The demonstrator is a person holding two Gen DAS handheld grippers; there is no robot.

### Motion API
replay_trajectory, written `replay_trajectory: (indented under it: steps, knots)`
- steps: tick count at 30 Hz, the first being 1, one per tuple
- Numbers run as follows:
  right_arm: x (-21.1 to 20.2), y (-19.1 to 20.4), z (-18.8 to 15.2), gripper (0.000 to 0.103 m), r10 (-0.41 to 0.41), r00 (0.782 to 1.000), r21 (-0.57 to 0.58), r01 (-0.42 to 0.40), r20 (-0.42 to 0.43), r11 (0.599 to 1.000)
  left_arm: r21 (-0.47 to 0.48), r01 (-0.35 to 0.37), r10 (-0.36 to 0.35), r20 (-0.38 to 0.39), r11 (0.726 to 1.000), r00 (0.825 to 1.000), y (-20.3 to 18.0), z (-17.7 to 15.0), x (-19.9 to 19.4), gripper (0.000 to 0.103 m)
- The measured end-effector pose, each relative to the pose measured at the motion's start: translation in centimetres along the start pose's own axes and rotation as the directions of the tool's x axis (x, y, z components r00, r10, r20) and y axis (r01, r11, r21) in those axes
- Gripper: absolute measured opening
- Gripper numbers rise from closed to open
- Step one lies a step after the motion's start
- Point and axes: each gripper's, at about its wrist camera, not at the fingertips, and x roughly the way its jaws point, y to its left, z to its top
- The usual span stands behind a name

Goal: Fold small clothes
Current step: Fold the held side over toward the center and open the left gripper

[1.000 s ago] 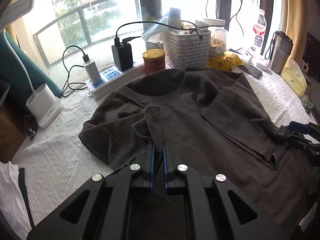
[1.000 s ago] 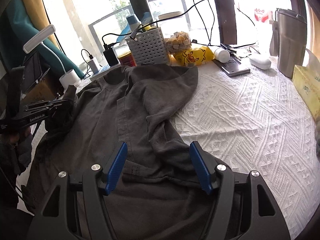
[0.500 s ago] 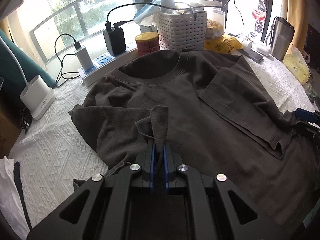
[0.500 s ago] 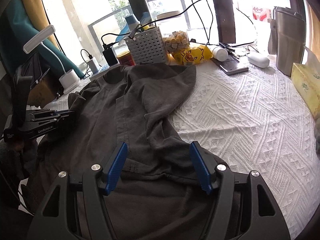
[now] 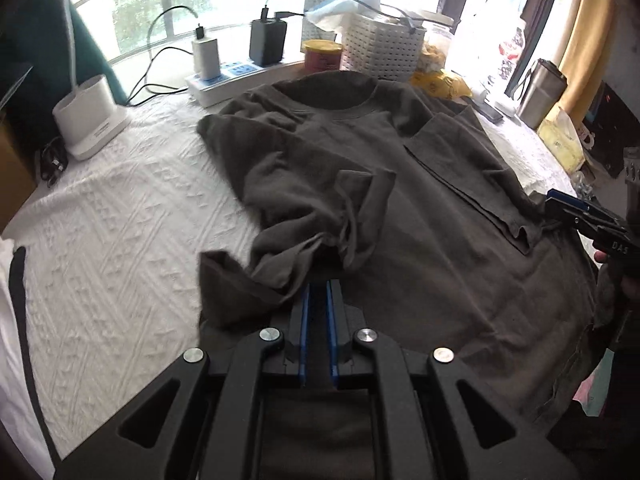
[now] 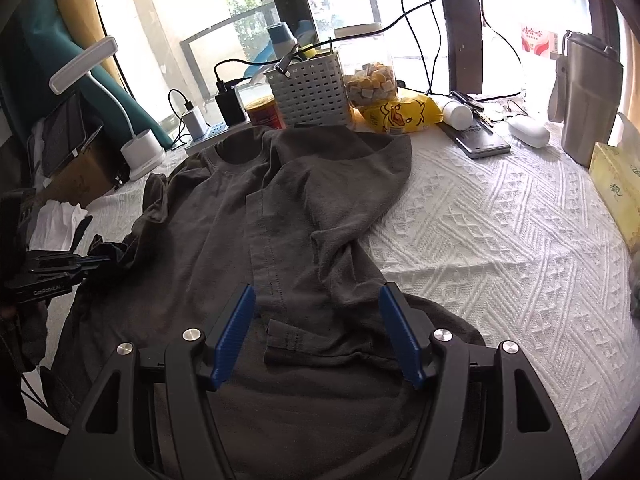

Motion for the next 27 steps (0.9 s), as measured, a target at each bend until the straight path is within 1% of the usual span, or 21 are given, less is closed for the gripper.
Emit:
replay_trajectory:
  steps: [3,4,5,7,10,12,13,14,15,16,17,20,22,23,25,26,27]
  knots:
    - [0.6,0.7,0.1,0.068,0.009,1.0,-0.002,-0.009,-0.011,1.0,-0.059,0.005,-0.003,0.035,0.998,0.999,2.3,-0.4,-1.1,0.007]
    - [0.8,1.0,0.2,0.068,0.012,1.0,-0.006,-0.012,-0.014,1.0,-0.075,0.002,0.001,0.04,0.997,0.999,2.8,-0.3,-1.0,0.009]
    - [0.9,1.4,0.2,0.068,0.015,1.0,-0.011,-0.015,-0.015,1.0,-0.085,-0.004,0.008,0.046,0.996,0.999,3.1,-0.1,-0.9,0.017]
    - [1.0,2.1,0.4,0.068,0.019,1.0,-0.022,-0.02,-0.015,1.0,-0.078,0.007,-0.002,0.062,0.997,0.998,3.3,0.3,-0.9,0.03]
    - [0.7,2.9,0.5,0.068,0.014,1.0,-0.038,-0.015,-0.013,0.999,-0.073,0.054,-0.045,0.116,0.996,0.992,4.0,1.1,-2.0,0.03]
    - [0.5,3.0,0.5,0.068,0.003,1.0,-0.036,-0.003,-0.013,0.999,-0.08,0.053,-0.041,0.15,0.995,0.988,4.8,1.4,-2.7,0.03]
    - [0.4,3.0,0.5,0.068,-0.005,1.0,-0.032,0.004,-0.013,0.999,-0.091,0.051,-0.036,0.16,0.995,0.986,5.4,1.6,-2.9,0.034]
    - [0.3,3.0,0.5,0.068,-0.013,1.0,-0.027,0.012,-0.014,1.0,-0.106,0.057,-0.039,0.164,0.993,0.986,6.0,1.6,-2.8,0.043]
    - [0.3,2.9,0.4,0.068,-0.018,1.0,-0.023,0.018,-0.014,1.0,-0.12,0.076,-0.056,0.163,0.99,0.985,6.7,1.5,-2.4,0.049]
    - [0.2,2.9,0.4,0.068,-0.022,1.0,-0.019,0.022,-0.015,1.0,-0.127,0.106,-0.086,0.151,0.986,0.985,7.3,1.5,-1.8,0.06]
    - [0.1,2.9,0.3,0.068,-0.025,1.0,-0.015,0.025,-0.015,1.0,-0.135,0.135,-0.118,0.128,0.982,0.985,7.7,1.4,-0.8,0.063]
    - [-0.2,3.3,0.1,0.068,-0.04,0.999,-0.011,0.04,-0.015,0.999,-0.157,0.195,-0.186,0.067,0.968,0.98,8.3,1.2,1.7,0.062]
    - [-0.5,3.8,-0.2,0.068,-0.053,0.999,-0.01,0.053,-0.011,0.999,-0.123,0.218,-0.212,0.06,0.968,0.975,7.6,1.0,2.1,0.062]
    - [-0.6,3.9,-0.4,0.068,-0.057,0.998,-0.006,0.057,-0.009,0.998,-0.095,0.239,-0.232,0.074,0.966,0.97,7.0,0.8,1.8,0.062]
    - [-0.7,4.1,-1.0,0.068,-0.074,0.997,0.007,0.074,-0.008,0.997,-0.035,0.313,-0.308,0.091,0.949,0.947,5.6,0.3,1.0,0.062]
    - [-0.7,4.2,-1.3,0.068,-0.083,0.997,0.019,0.083,-0.006,0.996,-0.004,0.341,-0.34,0.082,0.94,0.937,4.8,0.0,0.8,0.062]
    - [-0.8,4.1,-1.7,0.068,-0.091,0.996,0.032,0.091,-0.005,0.995,0.032,0.356,-0.358,0.065,0.934,0.932,4.0,-0.4,0.7,0.062]
